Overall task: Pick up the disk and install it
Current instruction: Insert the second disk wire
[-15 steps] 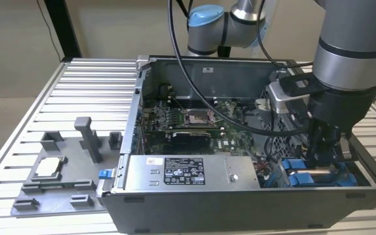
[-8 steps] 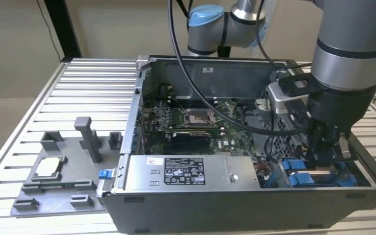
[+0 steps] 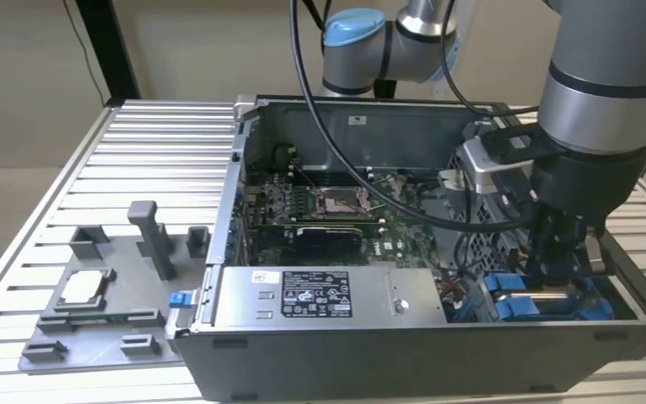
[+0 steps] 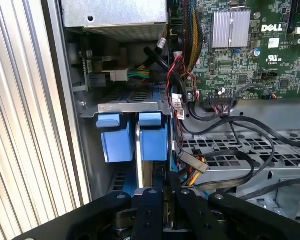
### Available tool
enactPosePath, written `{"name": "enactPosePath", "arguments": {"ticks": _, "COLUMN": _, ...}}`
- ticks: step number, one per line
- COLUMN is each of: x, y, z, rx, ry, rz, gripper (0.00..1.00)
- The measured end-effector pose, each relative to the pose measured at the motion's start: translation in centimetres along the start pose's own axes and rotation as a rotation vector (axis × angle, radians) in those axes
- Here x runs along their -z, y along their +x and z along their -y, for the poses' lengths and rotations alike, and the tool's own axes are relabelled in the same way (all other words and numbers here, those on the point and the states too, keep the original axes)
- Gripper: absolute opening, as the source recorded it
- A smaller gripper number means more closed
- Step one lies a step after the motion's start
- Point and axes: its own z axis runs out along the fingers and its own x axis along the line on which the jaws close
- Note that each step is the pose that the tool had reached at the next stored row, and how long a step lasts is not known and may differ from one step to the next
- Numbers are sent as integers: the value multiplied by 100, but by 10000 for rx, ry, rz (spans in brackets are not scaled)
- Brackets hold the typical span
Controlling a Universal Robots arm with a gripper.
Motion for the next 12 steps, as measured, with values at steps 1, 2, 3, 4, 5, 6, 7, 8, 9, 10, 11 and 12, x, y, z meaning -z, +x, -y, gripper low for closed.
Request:
{"name": "enactPosePath", "arguments": {"ticks": 1, "x": 0, "y": 0, "z": 0, "rx": 0, "ry": 0, "rz": -1, "gripper": 0}}
{"name": "enactPosePath", "arguments": {"ticks": 2, "x": 1, "y": 0, "z": 0, "rx": 0, "ry": 0, "rz": -2, "gripper": 0}}
{"name": "enactPosePath", "arguments": {"ticks": 3, "x": 1, "y": 0, "z": 0, "rx": 0, "ry": 0, "rz": -1, "gripper": 0}}
{"name": "enactPosePath", "arguments": {"ticks": 4, "x": 1, "y": 0, "z": 0, "rx": 0, "ry": 0, "rz": -1, "gripper": 0}}
{"name": "enactPosePath", "arguments": {"ticks": 5, "x": 1, "y": 0, "z": 0, "rx": 0, "ry": 0, "rz": -2, "gripper": 0}}
{"name": "enactPosePath", "arguments": {"ticks": 6, "x": 1, "y": 0, "z": 0, "rx": 0, "ry": 0, "rz": -2, "gripper": 0}}
{"name": "enactPosePath", "arguments": {"ticks": 7, "x": 1, "y": 0, "z": 0, "rx": 0, "ry": 0, "rz": -2, "gripper": 0}}
{"name": "enactPosePath", "arguments": {"ticks": 8, "x": 1, "y": 0, "z": 0, "rx": 0, "ry": 0, "rz": -1, "gripper": 0}}
{"name": "enactPosePath", "arguments": {"ticks": 9, "x": 1, "y": 0, "z": 0, "rx": 0, "ry": 0, "rz": -2, "gripper": 0}}
{"name": "enactPosePath", "arguments": {"ticks": 10, "x": 1, "y": 0, "z": 0, "rx": 0, "ry": 0, "rz": -2, "gripper": 0}}
{"name": "enactPosePath", "arguments": {"ticks": 11, "x": 1, "y": 0, "z": 0, "rx": 0, "ry": -1, "rz": -2, "gripper": 0}}
{"name": "enactPosePath", "arguments": {"ticks": 12, "x": 1, "y": 0, "z": 0, "rx": 0, "ry": 0, "rz": -2, "gripper": 0}}
